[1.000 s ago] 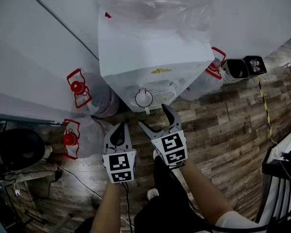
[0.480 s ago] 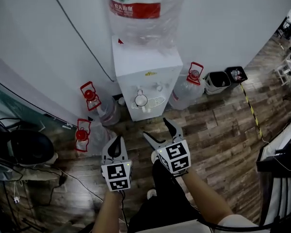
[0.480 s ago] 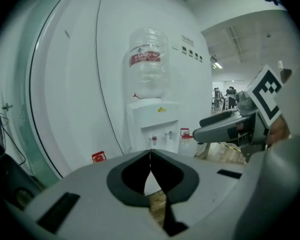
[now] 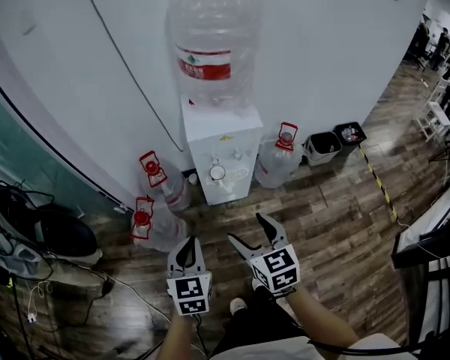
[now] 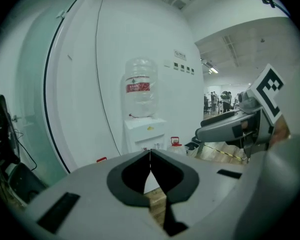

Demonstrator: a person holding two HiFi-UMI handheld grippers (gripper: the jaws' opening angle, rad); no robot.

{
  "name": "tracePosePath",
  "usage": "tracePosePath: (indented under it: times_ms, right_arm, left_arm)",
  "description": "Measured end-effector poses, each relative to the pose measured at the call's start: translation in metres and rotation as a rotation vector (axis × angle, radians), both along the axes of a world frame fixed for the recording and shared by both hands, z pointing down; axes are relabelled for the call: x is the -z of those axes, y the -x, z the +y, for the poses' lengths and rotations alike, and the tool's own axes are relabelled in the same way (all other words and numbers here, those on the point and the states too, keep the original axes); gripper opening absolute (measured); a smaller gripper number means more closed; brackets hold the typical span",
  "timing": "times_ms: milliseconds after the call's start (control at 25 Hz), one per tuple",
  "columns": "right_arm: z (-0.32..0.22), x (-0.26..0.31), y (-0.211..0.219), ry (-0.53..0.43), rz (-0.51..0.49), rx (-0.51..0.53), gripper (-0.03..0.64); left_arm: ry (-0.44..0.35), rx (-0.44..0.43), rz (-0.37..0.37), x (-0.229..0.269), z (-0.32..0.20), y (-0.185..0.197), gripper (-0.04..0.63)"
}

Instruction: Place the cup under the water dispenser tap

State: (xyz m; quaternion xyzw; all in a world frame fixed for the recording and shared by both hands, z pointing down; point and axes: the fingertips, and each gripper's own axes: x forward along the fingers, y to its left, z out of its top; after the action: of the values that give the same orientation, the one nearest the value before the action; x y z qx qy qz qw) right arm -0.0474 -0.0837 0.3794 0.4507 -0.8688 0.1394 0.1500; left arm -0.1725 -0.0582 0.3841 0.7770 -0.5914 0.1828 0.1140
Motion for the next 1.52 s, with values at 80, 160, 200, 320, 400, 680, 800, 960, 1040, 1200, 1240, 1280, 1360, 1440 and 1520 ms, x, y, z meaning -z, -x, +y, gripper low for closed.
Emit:
tracePosePath:
  times_ms: [80, 160, 200, 320, 400, 680, 800, 960, 1040, 1200, 1240, 1280, 1360, 1440, 1520]
  right_arm:
    - [0.019, 0.020, -0.006, -0.007, -0.007, 0.001, 0.394]
    - [0.040, 0.035, -0.014, -0.006, -0.022, -0.007, 0.394]
    - [0.048, 0.043, -0.018, -0.010, -0.024, -0.013, 0.393]
    - [0.071, 0.060, -0.030, -0.031, -0.009, -0.015, 0.391]
    - [0.084, 0.064, -0.036, -0.034, -0.005, -0.003, 0.388]
    - [0.119, 0.080, -0.062, -0.035, -0.028, 0.004, 0.345]
    - [0.129, 0.090, -0.071, -0.048, -0.042, -0.003, 0.268]
    - [0.133, 0.101, -0.088, -0.056, -0.070, -0.048, 0.171]
    - [0.135, 0.105, -0.095, -0.069, -0.070, -0.069, 0.123]
    - [0.136, 0.112, -0.108, -0.085, -0.076, -0.092, 0.048]
    - [0.136, 0.114, -0.110, -0.088, -0.081, -0.095, 0.040]
    - [0.135, 0.116, -0.113, -0.089, -0.087, -0.097, 0.032]
    - [0.133, 0.118, -0.116, -0.089, -0.103, -0.100, 0.023]
    - [0.131, 0.119, -0.117, -0.089, -0.107, -0.098, 0.021]
    - [0.131, 0.118, -0.116, -0.086, -0.108, -0.095, 0.021]
  left_arm:
    - [-0.008, -0.003, 0.009, 0.016, 0.015, -0.008, 0.051]
    - [-0.012, -0.005, 0.022, 0.029, 0.030, -0.016, 0.051]
    - [-0.015, -0.005, 0.028, 0.035, 0.036, -0.020, 0.051]
    - [-0.021, -0.009, 0.033, 0.048, 0.052, -0.034, 0.051]
    - [-0.025, -0.011, 0.025, 0.054, 0.062, -0.043, 0.051]
    - [-0.058, -0.036, 0.012, 0.085, 0.096, -0.079, 0.051]
    - [-0.066, -0.041, 0.010, 0.094, 0.109, -0.092, 0.051]
    - [-0.077, -0.038, 0.025, 0.104, 0.114, -0.108, 0.051]
    - [-0.076, -0.035, 0.037, 0.107, 0.115, -0.112, 0.051]
    - [-0.076, -0.031, 0.047, 0.110, 0.116, -0.118, 0.051]
    - [-0.078, -0.030, 0.047, 0.111, 0.116, -0.119, 0.051]
    - [-0.080, -0.027, 0.047, 0.111, 0.116, -0.120, 0.051]
    - [-0.083, -0.023, 0.050, 0.111, 0.114, -0.121, 0.051]
    - [-0.086, -0.025, 0.050, 0.113, 0.113, -0.124, 0.049]
    - [-0.087, -0.030, 0.046, 0.113, 0.112, -0.127, 0.049]
